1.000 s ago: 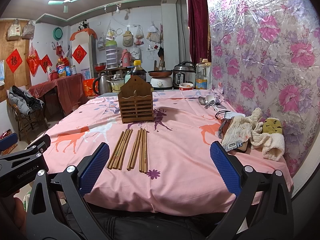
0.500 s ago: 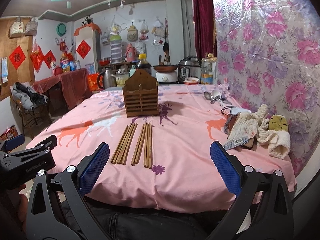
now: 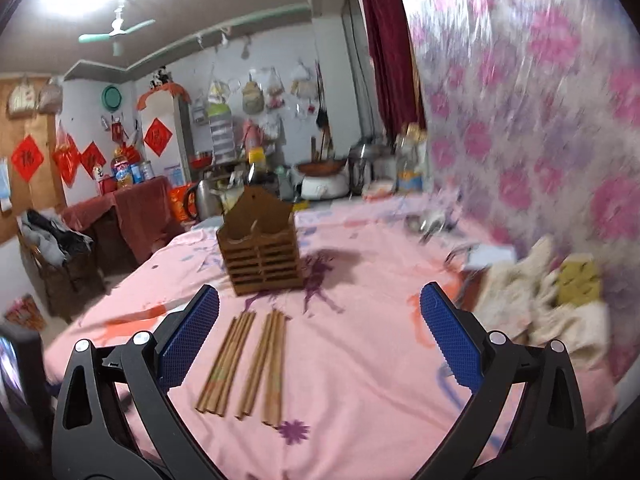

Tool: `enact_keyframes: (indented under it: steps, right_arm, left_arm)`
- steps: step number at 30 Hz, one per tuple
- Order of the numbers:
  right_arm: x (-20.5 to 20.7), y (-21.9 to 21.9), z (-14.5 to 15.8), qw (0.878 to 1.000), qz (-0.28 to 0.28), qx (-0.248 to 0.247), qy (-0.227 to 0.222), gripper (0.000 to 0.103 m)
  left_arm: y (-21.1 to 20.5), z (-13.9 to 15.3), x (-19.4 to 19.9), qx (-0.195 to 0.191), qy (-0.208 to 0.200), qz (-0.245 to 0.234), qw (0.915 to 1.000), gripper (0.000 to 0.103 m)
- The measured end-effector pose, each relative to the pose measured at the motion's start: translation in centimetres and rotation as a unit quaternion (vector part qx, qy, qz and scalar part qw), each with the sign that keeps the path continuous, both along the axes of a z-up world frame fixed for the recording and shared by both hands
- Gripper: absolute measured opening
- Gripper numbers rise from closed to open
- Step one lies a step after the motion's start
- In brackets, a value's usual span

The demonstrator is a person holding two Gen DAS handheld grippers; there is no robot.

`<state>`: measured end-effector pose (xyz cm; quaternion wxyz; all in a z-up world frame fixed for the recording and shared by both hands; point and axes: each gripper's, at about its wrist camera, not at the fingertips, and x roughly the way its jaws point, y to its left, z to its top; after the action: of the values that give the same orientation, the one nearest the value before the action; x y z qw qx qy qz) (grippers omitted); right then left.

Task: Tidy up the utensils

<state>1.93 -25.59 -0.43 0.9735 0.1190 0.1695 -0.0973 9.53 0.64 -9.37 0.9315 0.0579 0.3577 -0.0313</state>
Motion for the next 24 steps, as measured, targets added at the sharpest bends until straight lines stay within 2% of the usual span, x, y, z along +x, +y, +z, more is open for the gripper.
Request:
enact_keyframes:
  steps: [3,6,9,12,24]
  right_arm:
    - [1.3,0.2,-3.2,1.0,0.005,0.009,0.027,0.096]
    - [1.5,0.5,-5.3,0.999,0.009,-0.011,0.037,0.096]
    - [1.6,0.4,-6.5,0.999,0.01,-0.02,0.04,0.096]
    - [2.1,-0.3,-7.8,0.998,0.009,0.0,0.054,0.096]
    - [3.0,-2.1,-10.6,0.995,-0.002,0.032,0.094,0.096]
  left_arm:
    - [-1.5,-1.6,0.9,0.02,0.005,-0.024,0.9995,0.097]
    - [-2.5,-3.1,1.9,0.027,0.023,-0.035,0.9988,0.097]
    - [-2.9,-4.0,2.6,0.037,0.031,-0.038,0.9981,0.097]
    - [-3.3,-4.7,3.1,0.045,0.039,-0.041,0.9974,0.097]
    - [-5.1,-4.8,5.7,0.064,0.024,-0.039,0.9969,0.099]
